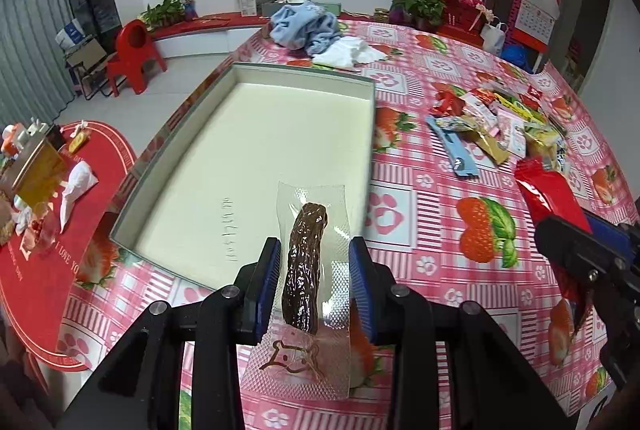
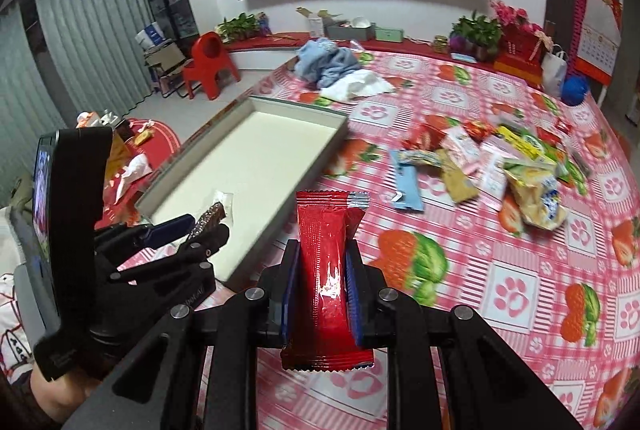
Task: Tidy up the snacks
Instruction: 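Carry the sausage packet and red bar over the white tray with both grippers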
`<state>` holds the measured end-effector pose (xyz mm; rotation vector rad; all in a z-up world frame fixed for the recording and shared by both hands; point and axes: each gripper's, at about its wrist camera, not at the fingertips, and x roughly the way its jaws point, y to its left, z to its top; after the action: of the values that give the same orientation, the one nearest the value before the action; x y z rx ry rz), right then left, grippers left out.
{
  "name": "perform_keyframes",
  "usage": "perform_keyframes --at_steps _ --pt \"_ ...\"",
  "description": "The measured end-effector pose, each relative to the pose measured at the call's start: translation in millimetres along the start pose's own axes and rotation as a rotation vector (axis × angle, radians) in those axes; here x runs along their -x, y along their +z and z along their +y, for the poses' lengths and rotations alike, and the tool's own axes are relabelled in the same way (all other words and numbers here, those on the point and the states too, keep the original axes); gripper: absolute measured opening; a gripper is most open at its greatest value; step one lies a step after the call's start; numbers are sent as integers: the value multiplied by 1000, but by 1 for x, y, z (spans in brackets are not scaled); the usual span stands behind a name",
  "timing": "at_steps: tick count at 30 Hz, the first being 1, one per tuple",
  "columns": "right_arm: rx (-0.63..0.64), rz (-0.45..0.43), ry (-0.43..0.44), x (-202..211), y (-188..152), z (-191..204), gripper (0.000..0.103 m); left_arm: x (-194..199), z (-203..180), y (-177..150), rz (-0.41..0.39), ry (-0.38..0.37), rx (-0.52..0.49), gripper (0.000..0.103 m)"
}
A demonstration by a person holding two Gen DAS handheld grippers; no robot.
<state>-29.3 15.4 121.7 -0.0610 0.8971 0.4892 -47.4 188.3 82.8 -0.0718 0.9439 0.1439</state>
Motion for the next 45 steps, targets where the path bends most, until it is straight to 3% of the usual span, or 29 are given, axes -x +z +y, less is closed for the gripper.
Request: perform_keyframes --at_steps 15,22,30,40,45 --pt "51 33 61 -47 37 45 23 -30 42 25 18 62 16 38" --pt "66 70 82 -82 51 68 23 -60 65 26 71 99 53 38" --pt "84 154 80 -120 35 81 23 -68 70 10 100 121 34 38" --pt "40 184 95 -109 -4 67 23 -53 69 -7 106 66 46 39" --pt "16 164 103 -99 -2 67 23 -47 69 1 99 66 44 39"
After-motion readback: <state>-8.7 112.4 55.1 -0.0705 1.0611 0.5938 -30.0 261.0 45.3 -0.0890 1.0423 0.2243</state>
